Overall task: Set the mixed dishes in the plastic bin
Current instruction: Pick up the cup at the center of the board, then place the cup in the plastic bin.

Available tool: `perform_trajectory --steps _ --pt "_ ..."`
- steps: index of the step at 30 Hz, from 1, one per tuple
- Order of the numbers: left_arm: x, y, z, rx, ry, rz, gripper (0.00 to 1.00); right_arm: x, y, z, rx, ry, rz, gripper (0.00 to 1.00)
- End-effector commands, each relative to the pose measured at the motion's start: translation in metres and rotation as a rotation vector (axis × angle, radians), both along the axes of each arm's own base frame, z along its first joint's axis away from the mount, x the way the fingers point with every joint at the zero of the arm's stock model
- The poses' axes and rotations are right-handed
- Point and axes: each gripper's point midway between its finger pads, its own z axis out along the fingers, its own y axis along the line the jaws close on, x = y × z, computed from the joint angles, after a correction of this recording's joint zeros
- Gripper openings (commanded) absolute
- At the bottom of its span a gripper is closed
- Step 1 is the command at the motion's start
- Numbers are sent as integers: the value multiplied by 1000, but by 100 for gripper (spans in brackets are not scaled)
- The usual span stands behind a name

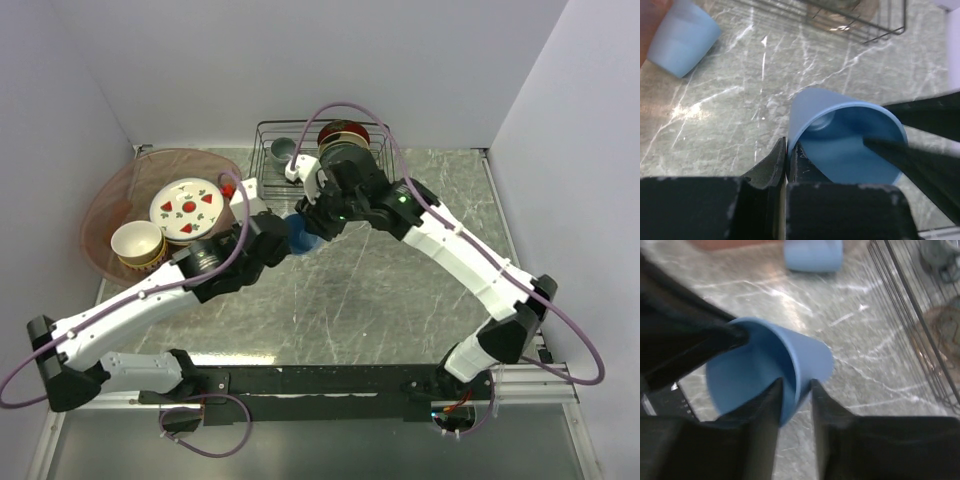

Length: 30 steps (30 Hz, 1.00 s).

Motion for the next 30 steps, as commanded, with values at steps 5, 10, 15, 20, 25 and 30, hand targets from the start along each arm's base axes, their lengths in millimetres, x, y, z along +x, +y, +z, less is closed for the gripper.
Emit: perform_trajectory --steps 5,10,15,20,25,30 --pt "5 25 35 -72 -113 1 1 -45 -17 49 114 -10 204 75" --pt "6 43 42 -59 -128 15 1 -49 -43 62 207 8 221 84" --pt "14 71 62 -58 -168 63 1 -51 -67 47 308 43 216 95" --pt "23 114 81 -34 -216 152 1 -48 -102 17 395 24 150 100" --pt "32 157 93 14 -239 263 1 -52 -119 -4 427 -14 125 100" --pt "40 200 96 46 -206 391 1 -51 -129 -41 432 28 99 100"
